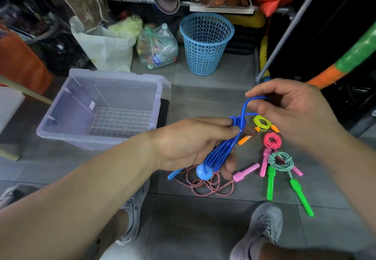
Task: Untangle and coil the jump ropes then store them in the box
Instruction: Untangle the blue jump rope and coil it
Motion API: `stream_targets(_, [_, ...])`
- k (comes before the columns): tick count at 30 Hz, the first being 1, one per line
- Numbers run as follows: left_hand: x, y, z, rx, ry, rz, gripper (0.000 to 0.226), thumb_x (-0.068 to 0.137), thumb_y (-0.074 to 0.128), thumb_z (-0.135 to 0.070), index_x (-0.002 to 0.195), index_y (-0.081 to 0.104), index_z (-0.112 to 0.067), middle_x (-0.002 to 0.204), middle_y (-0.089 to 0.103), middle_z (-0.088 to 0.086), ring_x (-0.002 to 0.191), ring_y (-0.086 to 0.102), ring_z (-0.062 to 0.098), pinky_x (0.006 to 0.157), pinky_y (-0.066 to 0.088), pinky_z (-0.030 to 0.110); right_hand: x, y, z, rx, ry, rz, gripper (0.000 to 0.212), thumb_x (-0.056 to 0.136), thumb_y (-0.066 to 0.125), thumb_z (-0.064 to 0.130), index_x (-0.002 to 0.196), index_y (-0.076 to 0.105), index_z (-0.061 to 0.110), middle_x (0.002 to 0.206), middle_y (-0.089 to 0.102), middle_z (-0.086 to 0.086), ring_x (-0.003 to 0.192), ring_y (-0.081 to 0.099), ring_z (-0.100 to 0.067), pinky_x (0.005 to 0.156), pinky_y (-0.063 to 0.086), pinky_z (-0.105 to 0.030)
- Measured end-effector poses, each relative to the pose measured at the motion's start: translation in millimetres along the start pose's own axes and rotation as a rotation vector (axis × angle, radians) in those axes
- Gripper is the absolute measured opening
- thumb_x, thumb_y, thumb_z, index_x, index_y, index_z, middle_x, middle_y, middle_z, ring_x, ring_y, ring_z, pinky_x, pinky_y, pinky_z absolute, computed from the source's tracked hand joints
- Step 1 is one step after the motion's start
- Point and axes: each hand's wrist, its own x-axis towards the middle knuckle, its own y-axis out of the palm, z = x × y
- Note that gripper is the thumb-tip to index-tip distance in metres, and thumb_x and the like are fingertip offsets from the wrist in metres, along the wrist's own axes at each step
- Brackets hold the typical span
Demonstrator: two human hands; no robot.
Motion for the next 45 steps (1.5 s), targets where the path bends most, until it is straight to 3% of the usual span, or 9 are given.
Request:
stream_targets(3, [0.3, -7.3, -5.1, -0.151, 0.065, 0.088, 0.049, 0.1, 0.04, -0.025, 0.139, 0.044, 0.004, 0.065, 0.06, 0.01, 0.061, 0.063, 0.024, 0.114, 0.029, 0.065, 3.3, 8.2, -7.0, 0.049, 0.126, 0.041, 0.002, 0.088, 0.073, 0.021, 0.09, 0.073, 0.021, 0.074, 0.07, 0.004, 0.073, 0.064, -0.01, 0.069, 0.051, -0.019])
stream_targets(10, [1.2, -19.6, -19.4, -0.572, 0.319, -0.029, 0.051, 0.103, 0.037, -0.024, 0.151, 0.039, -0.008, 0.077, 0.063, 0.009, 0.074, 0.065, 0.027, 0.118, 0.03, 0.057, -8.6, 46.0, -14.4, -0.087, 0.283, 0.095, 0.034, 0.102, 0.051, 0.022, 0.073, 0.068, 0.023, 0.06, 0.062, -0.002, 0.053, 0.059, -0.018, 0.057, 0.053, -0.033])
stream_targets(16, [3.5, -23.2, -21.1, -0.426, 0.43, -0.309, 0.03, 0.108, 0.03, -0.028, 0.134, 0.042, -0.018, 0.122, 0.068, 0.023, 0.116, 0.065, 0.038, 0.109, 0.044, 0.044, -19.4, 40.1, 2.1, -0.374, 0.208, 0.369, 0.013, 0.095, 0.061, 0.03, 0.086, 0.069, 0.025, 0.068, 0.061, -0.012, 0.067, 0.061, -0.031, 0.039, 0.041, -0.019])
stream_targets(21, [2.8, -22.8, -13.5, -0.381, 0.416, -0.295, 0.02, 0.107, 0.032, -0.03, 0.107, 0.048, -0.019, 0.133, 0.063, 0.021, 0.123, 0.062, 0.037, 0.112, 0.039, 0.045, -18.6, 33.1, 8.7, -0.418, 0.227, 0.572, 0.015, 0.093, 0.062, 0.033, 0.081, 0.069, 0.027, 0.056, 0.056, -0.001, 0.049, 0.051, -0.014, 0.046, 0.046, -0.031])
stream_targets(25, [8.2, -23.1, -1.4, -0.101, 0.34, -0.374, 0.03, 0.096, 0.052, -0.034, 0.105, 0.054, -0.005, 0.12, 0.067, 0.019, 0.11, 0.065, 0.034, 0.102, 0.047, 0.048, -17.3, 32.3, 11.4, -0.418, 0.14, 0.465, 0.022, 0.085, 0.063, 0.014, 0.064, 0.058, 0.017, 0.055, 0.046, -0.005, 0.048, 0.053, -0.007, 0.042, 0.035, -0.021])
stream_targets(28, [9.0, -17.9, 10.8, 0.067, 0.204, -0.262, 0.037, 0.096, 0.054, -0.03, 0.109, 0.053, 0.004, 0.1, 0.07, 0.014, 0.095, 0.066, 0.032, 0.096, 0.05, 0.049, -13.3, 24.5, 9.1, -0.281, 0.084, 0.322, 0.013, 0.076, 0.065, 0.016, 0.064, 0.062, 0.019, 0.05, 0.047, 0.005, 0.049, 0.041, -0.003, 0.048, 0.033, -0.019])
stream_targets(33, [-1.5, -12.3, 4.5, -0.004, 0.043, -0.004, 0.033, 0.101, 0.047, -0.017, 0.132, 0.051, -0.008, 0.098, 0.068, 0.023, 0.081, 0.069, 0.037, 0.081, 0.057, 0.042, -5.1, 12.4, 5.9, 0.055, 0.059, 0.065, 0.014, 0.072, 0.084, 0.017, 0.077, 0.071, 0.011, 0.064, 0.066, -0.007, 0.063, 0.059, -0.011, 0.061, 0.047, -0.024])
stream_targets(36, [-3.8, -15.0, -0.9, -0.083, 0.032, 0.082, 0.046, 0.097, 0.049, -0.015, 0.141, 0.045, -0.003, 0.089, 0.066, 0.021, 0.073, 0.068, 0.03, 0.1, 0.047, 0.059, 0.0, 15.0, -4.9, 0.102, 0.102, -0.021, 0.022, 0.067, 0.08, 0.03, 0.082, 0.073, 0.016, 0.076, 0.072, -0.002, 0.073, 0.065, -0.015, 0.073, 0.052, -0.025])
stream_targets(45, [-4.1, -18.0, -5.1, -0.307, 0.19, 0.253, 0.041, 0.098, 0.042, -0.006, 0.139, 0.043, 0.0, 0.083, 0.06, 0.011, 0.069, 0.063, 0.019, 0.11, 0.033, 0.067, 0.4, 19.4, -12.2, 0.229, 0.29, 0.117, 0.041, 0.079, 0.072, 0.049, 0.079, 0.07, 0.008, 0.065, 0.061, -0.002, 0.063, 0.053, -0.022, 0.07, 0.042, -0.044])
